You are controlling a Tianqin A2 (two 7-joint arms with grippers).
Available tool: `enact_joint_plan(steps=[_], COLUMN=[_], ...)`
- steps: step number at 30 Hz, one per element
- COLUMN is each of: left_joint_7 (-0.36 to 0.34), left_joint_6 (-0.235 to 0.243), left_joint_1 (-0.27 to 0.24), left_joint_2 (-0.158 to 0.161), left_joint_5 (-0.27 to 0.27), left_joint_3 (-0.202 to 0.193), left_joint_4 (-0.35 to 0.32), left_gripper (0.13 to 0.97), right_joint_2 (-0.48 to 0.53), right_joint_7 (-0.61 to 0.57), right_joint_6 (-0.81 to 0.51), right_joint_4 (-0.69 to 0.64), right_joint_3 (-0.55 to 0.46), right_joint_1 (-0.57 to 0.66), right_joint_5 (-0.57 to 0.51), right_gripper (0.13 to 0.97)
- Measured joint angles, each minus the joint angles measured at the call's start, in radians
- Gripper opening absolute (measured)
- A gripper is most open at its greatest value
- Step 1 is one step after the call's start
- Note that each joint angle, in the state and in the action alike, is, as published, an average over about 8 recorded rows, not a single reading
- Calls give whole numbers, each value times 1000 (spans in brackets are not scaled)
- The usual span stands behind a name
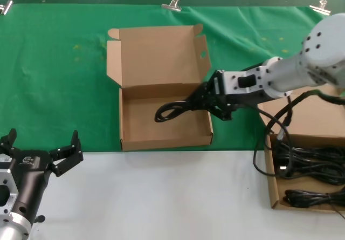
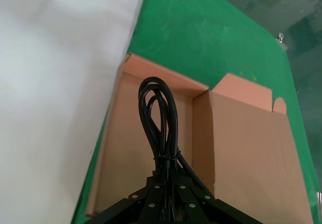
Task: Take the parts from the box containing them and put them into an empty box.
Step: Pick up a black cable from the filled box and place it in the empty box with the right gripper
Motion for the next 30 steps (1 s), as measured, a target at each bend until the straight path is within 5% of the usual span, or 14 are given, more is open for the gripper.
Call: enact_joint_plan(steps=[16,30], left_joint_7=[0,0], left_joint_6=[0,0], left_joint_1=[0,0], left_joint_2=[0,0], left_joint_5=[0,0], left_joint_3=[0,0], left_joint_4=[0,0], left_gripper=[966,966], right_joint_2=[-173,-219], right_joint_7=[-260,-365], right_joint_6=[119,175], right_joint_4=[-386,-488], right_joint_3=[56,92], right_joint_1=[104,131], right_joint_5=[79,114], right_gripper=[159,159])
